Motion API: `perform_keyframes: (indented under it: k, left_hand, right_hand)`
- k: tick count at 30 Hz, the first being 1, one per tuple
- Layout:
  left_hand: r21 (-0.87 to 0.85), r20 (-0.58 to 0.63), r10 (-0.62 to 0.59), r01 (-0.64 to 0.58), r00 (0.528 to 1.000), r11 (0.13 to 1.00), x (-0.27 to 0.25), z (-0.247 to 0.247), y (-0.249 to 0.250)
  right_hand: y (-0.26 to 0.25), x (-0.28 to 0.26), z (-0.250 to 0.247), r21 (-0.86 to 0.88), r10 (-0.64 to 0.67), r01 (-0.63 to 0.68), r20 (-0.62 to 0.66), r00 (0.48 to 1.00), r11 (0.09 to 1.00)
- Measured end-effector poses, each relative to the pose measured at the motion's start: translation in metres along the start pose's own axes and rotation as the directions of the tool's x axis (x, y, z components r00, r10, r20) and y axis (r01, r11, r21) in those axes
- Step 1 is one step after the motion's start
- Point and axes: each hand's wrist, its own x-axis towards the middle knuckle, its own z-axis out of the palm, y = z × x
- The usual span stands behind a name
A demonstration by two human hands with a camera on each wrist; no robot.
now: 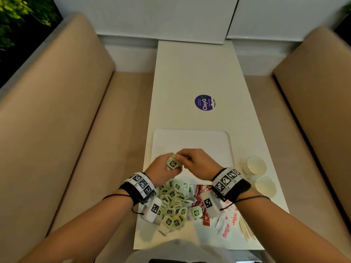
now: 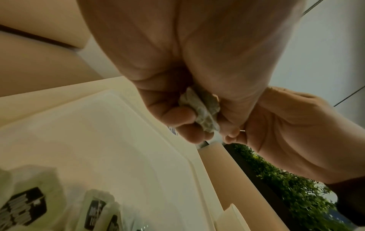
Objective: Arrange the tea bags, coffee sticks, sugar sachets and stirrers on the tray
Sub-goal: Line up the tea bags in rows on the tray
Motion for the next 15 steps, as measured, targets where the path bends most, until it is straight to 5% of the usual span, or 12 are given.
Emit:
perform_keyframes:
  k: [15]
  left_hand:
    - [-0.099, -0.09, -0.153, 0.144, 0.984, 0.985, 0.039, -0.043, -0.018]
  right_hand:
    - [0.023, 0.058, -0.007, -0.041, 0.002, -0.003, -0.012, 1.0, 0.999]
